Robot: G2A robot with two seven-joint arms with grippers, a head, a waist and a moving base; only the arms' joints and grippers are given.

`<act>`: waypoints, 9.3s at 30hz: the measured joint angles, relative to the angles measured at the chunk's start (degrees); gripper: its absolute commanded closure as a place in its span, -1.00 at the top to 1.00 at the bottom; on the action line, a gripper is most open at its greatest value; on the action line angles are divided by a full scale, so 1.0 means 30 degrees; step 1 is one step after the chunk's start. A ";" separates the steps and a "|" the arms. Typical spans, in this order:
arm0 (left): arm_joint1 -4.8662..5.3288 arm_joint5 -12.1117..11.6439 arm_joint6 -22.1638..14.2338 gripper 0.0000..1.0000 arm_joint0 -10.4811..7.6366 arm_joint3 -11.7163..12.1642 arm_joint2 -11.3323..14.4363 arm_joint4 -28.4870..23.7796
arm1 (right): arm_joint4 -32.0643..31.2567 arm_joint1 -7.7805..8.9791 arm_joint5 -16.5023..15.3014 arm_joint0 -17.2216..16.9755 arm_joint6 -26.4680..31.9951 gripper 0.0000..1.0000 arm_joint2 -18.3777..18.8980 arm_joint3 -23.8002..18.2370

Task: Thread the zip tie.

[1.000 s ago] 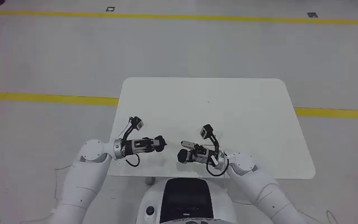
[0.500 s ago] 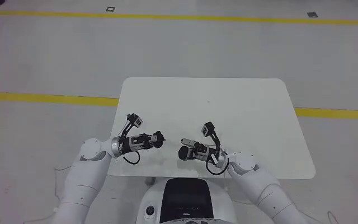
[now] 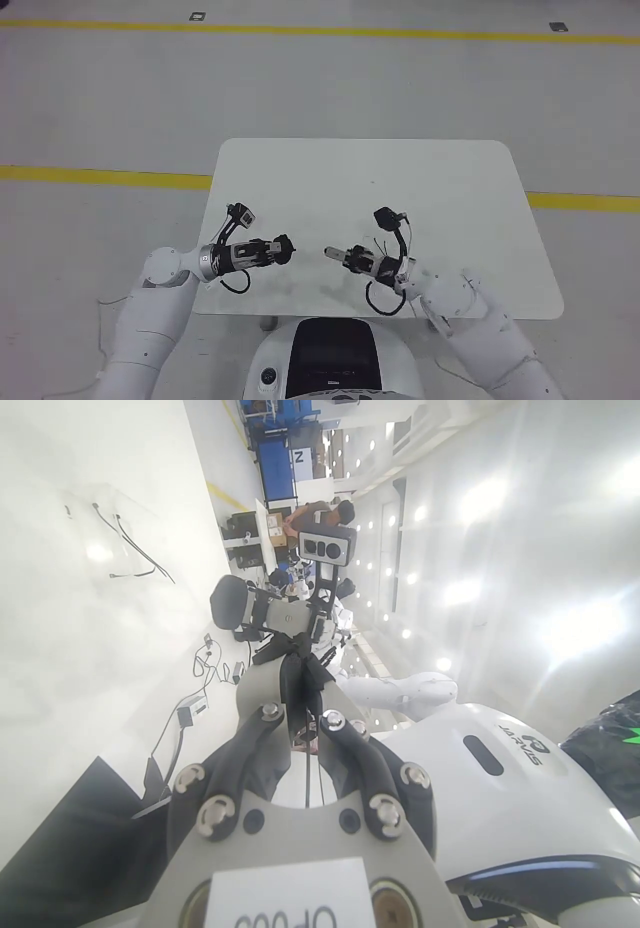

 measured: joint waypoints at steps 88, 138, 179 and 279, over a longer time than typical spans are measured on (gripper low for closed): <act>0.0000 0.0000 0.0000 -1.00 0.0000 0.0000 0.0000 0.0000 | -1.6043 -0.2683 0.4760 0.8362 1.3228 -0.20 -0.4408 0.5204; 0.0000 0.0000 0.0000 -1.00 0.0000 0.0000 0.0000 0.0000 | -1.8117 -0.4695 0.4481 0.9893 1.3222 -0.42 -0.4701 1.1010; 0.0000 0.0000 0.0000 -1.00 0.0000 0.0000 0.0000 0.0000 | -1.8489 -0.3998 0.2799 0.5468 1.2593 -1.00 -0.1022 0.3994; -0.1309 0.0160 0.8230 -1.00 -0.0956 0.1103 0.4272 0.1131 | -1.2710 -0.4344 -0.3608 -0.3355 -1.8954 -1.00 -0.1582 0.1890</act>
